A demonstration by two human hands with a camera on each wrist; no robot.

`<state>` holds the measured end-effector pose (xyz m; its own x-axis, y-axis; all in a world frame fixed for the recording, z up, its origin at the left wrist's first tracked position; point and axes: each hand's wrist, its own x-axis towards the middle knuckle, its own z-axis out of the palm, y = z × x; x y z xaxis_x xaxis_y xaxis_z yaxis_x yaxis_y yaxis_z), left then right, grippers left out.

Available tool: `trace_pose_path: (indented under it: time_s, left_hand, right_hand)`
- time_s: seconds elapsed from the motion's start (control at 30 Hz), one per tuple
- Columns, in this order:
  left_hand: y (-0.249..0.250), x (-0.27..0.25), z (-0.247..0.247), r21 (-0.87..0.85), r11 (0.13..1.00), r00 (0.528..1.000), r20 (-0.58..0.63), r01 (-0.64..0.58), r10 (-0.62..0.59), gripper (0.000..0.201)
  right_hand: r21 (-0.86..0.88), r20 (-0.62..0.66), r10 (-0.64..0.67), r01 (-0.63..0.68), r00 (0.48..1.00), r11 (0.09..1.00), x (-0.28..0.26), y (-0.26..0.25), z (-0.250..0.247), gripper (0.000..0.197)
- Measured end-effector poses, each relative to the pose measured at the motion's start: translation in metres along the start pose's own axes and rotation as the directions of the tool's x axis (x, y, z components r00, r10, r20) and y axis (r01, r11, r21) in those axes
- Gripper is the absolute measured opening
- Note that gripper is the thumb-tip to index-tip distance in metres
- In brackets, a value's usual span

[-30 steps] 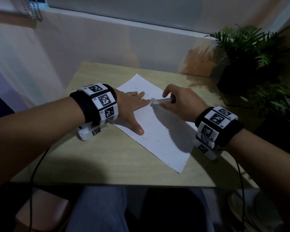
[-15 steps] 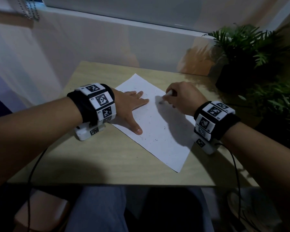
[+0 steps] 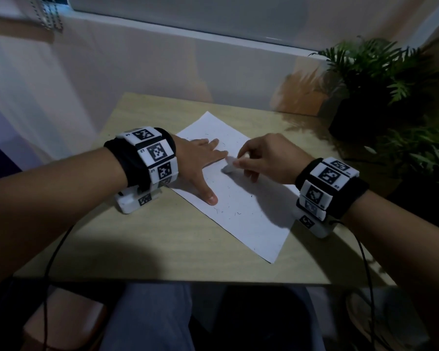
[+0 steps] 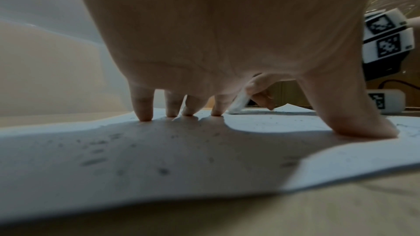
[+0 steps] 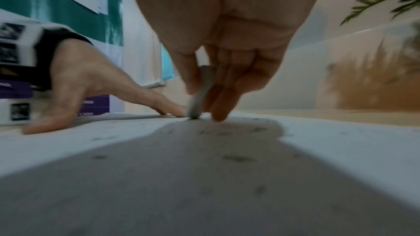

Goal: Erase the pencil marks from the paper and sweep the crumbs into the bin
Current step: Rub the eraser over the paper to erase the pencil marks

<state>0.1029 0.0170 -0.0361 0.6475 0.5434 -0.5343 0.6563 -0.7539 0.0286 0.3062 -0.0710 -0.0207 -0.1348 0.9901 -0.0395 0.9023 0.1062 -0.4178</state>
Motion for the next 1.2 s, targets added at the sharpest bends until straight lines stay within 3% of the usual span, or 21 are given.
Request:
trace_pose_path:
  time_s: [0.07,0.2,0.37,0.57,0.67,0.73,0.87,0.93,1.0,1.07,1.2]
  left_hand:
    - [0.001,-0.001,-0.001,-0.002,1.000,1.000,0.004,0.001,-0.001,0.142]
    - [0.001,-0.002,0.001,0.000,1.000,1.000,-0.003,-0.002,0.002,0.146]
    - [0.001,-0.001,0.000,0.015,1.000,1.000,-0.007,-0.006,0.006,0.140]
    - [-0.001,-0.001,0.004,0.016,1.000,1.000,-0.026,-0.007,0.007,0.143]
    - [-0.001,0.001,0.003,0.017,1.000,1.000,-0.017,-0.013,0.013,0.145]
    - [-0.001,0.002,0.001,0.011,1.000,1.000,-0.007,-0.008,0.008,0.144]
    - [-0.001,0.003,0.003,0.026,1.000,1.000,-0.016,-0.006,0.006,0.144]
    - [-0.001,0.003,0.003,0.031,0.999,1.000,-0.017,-0.009,0.009,0.143]
    - [-0.002,0.003,0.002,0.021,1.000,1.000,-0.012,-0.009,0.009,0.143]
    - [-0.001,0.003,0.001,0.011,1.000,1.000,-0.013,-0.009,0.009,0.144]
    - [0.000,0.000,0.001,0.008,1.000,1.000,-0.004,-0.002,0.002,0.144]
  right_hand:
    - [-0.003,-0.029,0.030,-0.030,0.999,1.000,0.004,0.007,-0.002,0.029]
    - [-0.159,-0.217,0.116,-0.153,0.969,0.975,0.014,0.018,-0.006,0.031]
    - [-0.073,0.002,-0.021,0.021,1.000,0.997,0.003,0.008,0.000,0.034]
    - [-0.229,-0.223,0.078,-0.130,0.972,0.965,0.015,0.022,-0.005,0.039]
    - [-0.158,-0.060,-0.011,0.002,0.998,0.987,0.004,0.012,-0.002,0.046]
    - [-0.072,0.023,-0.005,0.007,1.000,0.997,-0.001,0.010,-0.001,0.054]
    - [-0.226,-0.170,0.077,-0.115,0.982,0.967,0.008,0.020,-0.005,0.044]
    - [-0.259,-0.158,0.030,-0.071,0.987,0.963,0.005,0.016,-0.003,0.044]
    - [-0.212,-0.057,-0.051,0.038,0.997,0.977,-0.003,0.007,0.000,0.047]
    - [-0.133,0.014,-0.050,0.052,0.999,0.990,-0.008,0.003,0.000,0.057]
    - [-0.221,-0.162,0.065,-0.100,0.985,0.970,0.003,0.018,-0.003,0.056]
